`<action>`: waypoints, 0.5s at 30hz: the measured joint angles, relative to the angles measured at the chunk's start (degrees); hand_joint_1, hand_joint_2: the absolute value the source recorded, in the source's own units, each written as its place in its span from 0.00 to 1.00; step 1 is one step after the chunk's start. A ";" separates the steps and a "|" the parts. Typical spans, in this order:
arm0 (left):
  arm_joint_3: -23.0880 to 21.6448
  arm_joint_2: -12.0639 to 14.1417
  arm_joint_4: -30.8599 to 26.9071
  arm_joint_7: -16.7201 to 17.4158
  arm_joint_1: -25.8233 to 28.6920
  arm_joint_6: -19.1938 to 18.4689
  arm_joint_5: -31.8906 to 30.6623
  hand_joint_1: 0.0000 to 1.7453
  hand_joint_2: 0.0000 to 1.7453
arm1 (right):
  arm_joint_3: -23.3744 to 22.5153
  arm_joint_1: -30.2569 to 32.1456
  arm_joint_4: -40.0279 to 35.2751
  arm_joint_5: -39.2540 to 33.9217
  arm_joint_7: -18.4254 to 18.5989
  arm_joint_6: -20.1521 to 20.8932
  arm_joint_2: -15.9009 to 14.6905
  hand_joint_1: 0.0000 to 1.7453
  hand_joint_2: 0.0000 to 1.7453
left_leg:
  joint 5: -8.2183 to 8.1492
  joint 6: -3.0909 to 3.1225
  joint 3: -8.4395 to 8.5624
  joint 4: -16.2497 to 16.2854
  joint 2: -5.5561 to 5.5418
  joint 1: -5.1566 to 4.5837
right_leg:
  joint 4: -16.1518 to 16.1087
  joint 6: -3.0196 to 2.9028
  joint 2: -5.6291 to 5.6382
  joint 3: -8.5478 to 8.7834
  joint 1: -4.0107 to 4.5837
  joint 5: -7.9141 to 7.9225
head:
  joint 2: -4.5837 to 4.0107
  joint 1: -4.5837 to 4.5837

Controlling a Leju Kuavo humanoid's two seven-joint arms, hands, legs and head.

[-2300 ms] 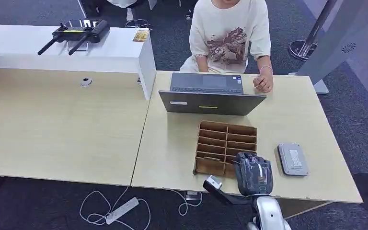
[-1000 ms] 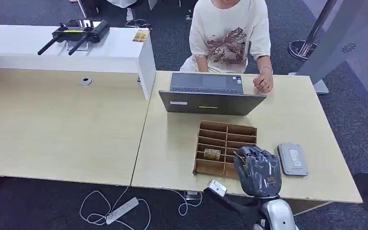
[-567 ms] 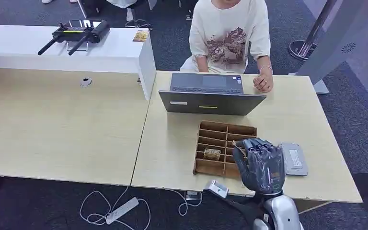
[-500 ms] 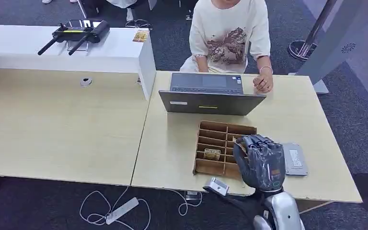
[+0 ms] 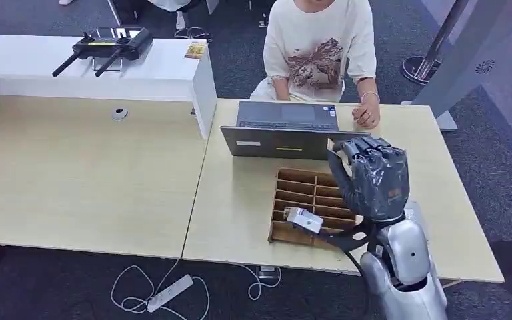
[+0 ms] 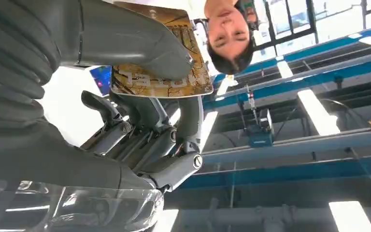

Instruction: Pass the card to the sensor for recognition and then transmit it.

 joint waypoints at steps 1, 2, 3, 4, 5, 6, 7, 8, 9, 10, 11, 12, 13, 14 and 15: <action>0.00 0.00 0.00 0.00 -0.01 0.00 -0.11 0.00 0.00 | 0.22 -1.18 0.55 -0.24 0.00 0.46 -0.11 0.97 1.00 | 0.00 0.00 0.00 0.00 0.01 0.00 | 0.01 0.00 0.01 -0.01 0.00 0.00 | 0.00 0.02; 0.00 0.00 0.00 0.00 -0.01 0.00 -0.26 0.00 0.00 | 0.48 -2.43 1.20 -0.74 -0.02 1.03 -0.20 0.98 1.00 | 0.00 0.00 0.01 0.00 0.02 0.00 | 0.03 0.00 0.02 0.00 0.00 0.01 | 0.00 0.00; 0.00 -0.02 0.00 0.00 -0.02 0.07 -0.42 0.00 0.00 | 0.72 -3.78 1.88 -1.22 -0.09 1.64 -0.33 0.98 1.00 | 0.00 -0.01 0.01 0.00 0.03 0.00 | 0.04 -0.01 0.03 -0.01 0.00 0.01 | 0.00 0.02; 0.00 -0.07 0.00 0.04 -0.02 0.20 -0.55 0.00 0.00 | 0.92 -5.37 2.78 -1.53 -0.20 2.30 -0.46 0.97 1.00 | 0.01 -0.01 0.01 0.00 0.03 0.00 | 0.04 -0.01 0.03 -0.01 0.00 0.01 | 0.00 0.00; 0.02 -0.11 0.00 0.06 -0.01 0.24 -0.74 0.00 0.00 | 1.11 -6.94 3.77 -1.84 -0.22 2.67 -0.57 0.98 1.00 | 0.02 -0.02 0.01 0.00 0.02 0.00 | 0.04 0.00 0.02 -0.01 0.00 0.01 | 0.00 0.02; 0.00 -0.18 0.00 0.07 -0.02 0.24 -0.83 0.00 0.00 | 1.25 -8.56 4.72 -1.77 -0.09 3.15 -0.63 0.97 1.00 | 0.02 -0.02 0.01 0.01 0.01 0.00 | 0.04 0.00 0.01 -0.01 0.00 0.01 | 0.00 0.00; 0.00 -0.24 0.00 0.05 -0.01 0.24 -1.00 0.00 0.00 | 1.55 -10.06 5.91 -1.51 0.26 3.38 -0.72 0.98 1.00 | 0.02 -0.03 0.01 0.01 0.01 0.00 | 0.04 -0.01 0.01 -0.01 0.00 0.02 | 0.00 0.00; 0.00 -0.26 0.00 0.07 -0.01 0.18 -1.24 0.00 0.00 | 1.79 -11.52 6.90 -1.44 0.44 3.93 -0.79 0.97 1.00 | 0.03 -0.03 0.01 0.01 0.02 0.00 | 0.04 -0.01 0.02 -0.01 0.00 0.05 | 0.00 0.02; 0.00 -0.28 0.00 0.04 -0.02 0.09 -1.44 0.00 0.00 | 2.03 -12.82 7.83 -1.44 0.77 4.48 -0.85 0.98 1.00 | 0.03 -0.03 0.02 0.01 0.02 0.00 | 0.04 -0.01 0.02 -0.01 0.00 0.06 | 0.00 0.00; 0.00 -0.33 0.00 0.04 -0.02 -0.06 -1.62 0.00 0.00 | 2.34 -14.29 8.89 -1.46 1.07 5.28 -0.89 0.98 1.00 | 0.03 -0.03 0.01 0.01 0.02 0.00 | 0.04 -0.01 0.02 -0.01 0.00 0.07 | 0.00 0.02; 0.00 -0.33 0.00 0.02 -0.01 -0.13 -1.79 0.00 0.00 | 2.58 -15.64 9.86 -1.55 1.36 5.95 -0.92 0.95 1.00 | 0.04 -0.04 0.01 0.01 0.02 0.00 | 0.05 -0.01 0.02 -0.01 0.00 0.07 | 0.00 -0.02; 0.00 -0.31 0.00 -0.04 -0.03 -0.24 -1.96 0.00 0.00 | 2.82 -17.05 11.01 -1.81 1.81 7.07 -0.92 0.97 1.00 | 0.04 -0.04 0.01 0.01 0.02 0.00 | 0.05 -0.01 0.02 -0.02 0.00 0.08 | 0.00 0.04; 0.00 -0.31 0.00 -0.09 -0.03 -0.28 -2.14 0.00 0.00 | 3.04 -18.52 12.23 -1.90 2.27 8.23 -0.94 0.97 1.00 | 0.04 -0.05 0.01 0.01 0.02 0.00 | 0.05 -0.01 0.02 -0.02 0.00 0.08 | 0.00 -0.02; 0.00 -0.33 0.00 -0.13 -0.04 -0.46 -2.30 0.00 0.00 | 3.23 -20.24 13.91 -1.99 2.82 9.63 -0.94 0.97 1.00 | 0.04 -0.05 0.01 0.01 0.03 0.00 | 0.06 -0.01 0.03 -0.02 0.00 0.08 | 0.00 0.00; 0.00 -0.33 0.00 -0.13 -0.05 -0.61 -2.32 0.00 0.00 | 3.45 -22.06 15.77 -2.19 3.26 10.93 -0.94 0.96 1.00 | 0.05 -0.05 0.01 0.01 0.03 0.00 | 0.07 -0.02 0.03 -0.02 0.00 0.09 | 0.00 -0.02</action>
